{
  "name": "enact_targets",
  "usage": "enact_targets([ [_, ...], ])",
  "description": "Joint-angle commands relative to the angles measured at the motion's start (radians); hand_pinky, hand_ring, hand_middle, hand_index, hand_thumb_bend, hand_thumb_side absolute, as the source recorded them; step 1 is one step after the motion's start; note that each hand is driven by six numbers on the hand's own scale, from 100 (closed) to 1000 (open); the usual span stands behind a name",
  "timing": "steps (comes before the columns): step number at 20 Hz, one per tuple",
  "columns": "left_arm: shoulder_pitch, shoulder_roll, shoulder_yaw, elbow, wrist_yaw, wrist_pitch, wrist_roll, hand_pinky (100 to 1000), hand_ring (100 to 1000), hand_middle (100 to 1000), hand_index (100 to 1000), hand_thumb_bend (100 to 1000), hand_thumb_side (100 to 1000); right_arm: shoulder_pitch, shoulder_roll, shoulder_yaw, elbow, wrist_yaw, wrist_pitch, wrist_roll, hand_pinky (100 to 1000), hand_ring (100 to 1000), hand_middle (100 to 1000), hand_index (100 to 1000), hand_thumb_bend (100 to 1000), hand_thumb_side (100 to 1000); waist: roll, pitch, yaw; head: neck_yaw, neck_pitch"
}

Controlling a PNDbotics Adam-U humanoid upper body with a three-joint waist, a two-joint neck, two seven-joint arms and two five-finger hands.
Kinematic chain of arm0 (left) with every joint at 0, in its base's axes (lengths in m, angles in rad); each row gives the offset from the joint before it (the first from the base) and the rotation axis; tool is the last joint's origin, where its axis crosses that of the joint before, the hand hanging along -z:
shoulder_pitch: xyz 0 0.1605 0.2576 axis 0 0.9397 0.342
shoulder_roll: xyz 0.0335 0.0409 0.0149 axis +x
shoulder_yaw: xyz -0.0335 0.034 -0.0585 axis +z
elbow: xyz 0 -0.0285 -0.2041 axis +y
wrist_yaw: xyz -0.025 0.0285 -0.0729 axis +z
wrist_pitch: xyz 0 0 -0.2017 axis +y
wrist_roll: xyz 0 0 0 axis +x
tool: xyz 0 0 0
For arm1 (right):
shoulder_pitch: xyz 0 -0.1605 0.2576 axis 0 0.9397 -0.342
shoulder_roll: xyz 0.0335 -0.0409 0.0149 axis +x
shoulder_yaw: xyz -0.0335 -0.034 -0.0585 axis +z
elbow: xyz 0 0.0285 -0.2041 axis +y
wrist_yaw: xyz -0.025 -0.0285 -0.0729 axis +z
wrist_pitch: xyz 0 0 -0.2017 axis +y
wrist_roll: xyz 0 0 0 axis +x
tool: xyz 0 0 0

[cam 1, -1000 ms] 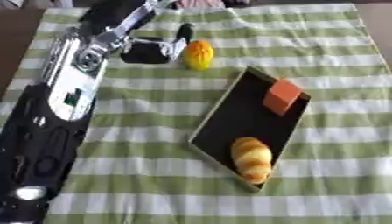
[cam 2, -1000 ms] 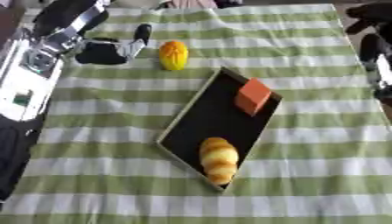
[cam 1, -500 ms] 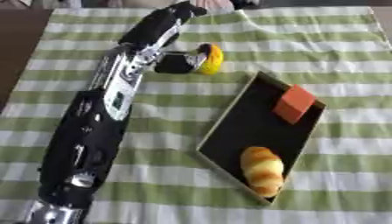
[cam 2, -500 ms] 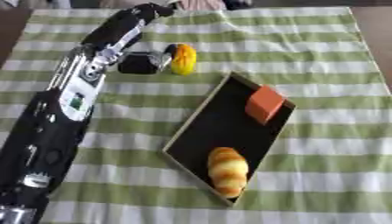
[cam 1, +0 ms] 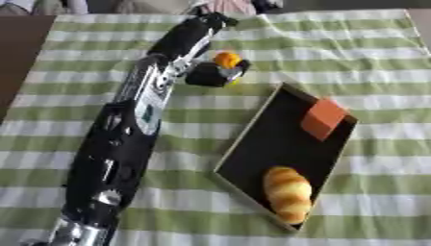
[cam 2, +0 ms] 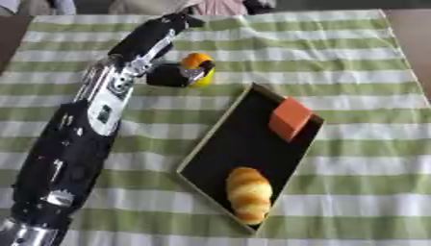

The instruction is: Pick up objects on the table and place them in the box.

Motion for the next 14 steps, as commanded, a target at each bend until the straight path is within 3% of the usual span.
enact_targets([
  [1, -0.028, 0.000, 0.016, 0.004, -0.027, 0.022, 0.012, 872, 922, 830, 920, 378, 668, -0.012, -0.030, -0.005, -0.015, -0.013, -0.002, 0.011, 946, 823, 571, 786, 100, 470, -0.002, -0.017, -0.007, 0.006, -0.017],
  [11, -0.028, 0.001, 0.019, 0.053, -0.052, 0.032, -0.039, 895, 937, 841, 927, 352, 697, 0.000, -0.024, -0.004, -0.015, -0.013, 0.009, 0.012, 948, 822, 565, 784, 100, 470, 0.009, -0.017, -0.011, 0.026, -0.008],
  [14, -0.029, 0.003, 0.017, 0.065, -0.035, 0.024, -0.089, 905, 943, 845, 931, 348, 624, 0.002, -0.025, -0.001, -0.015, -0.012, 0.013, 0.009, 949, 821, 563, 784, 100, 470, 0.011, -0.020, -0.012, 0.030, -0.006],
])
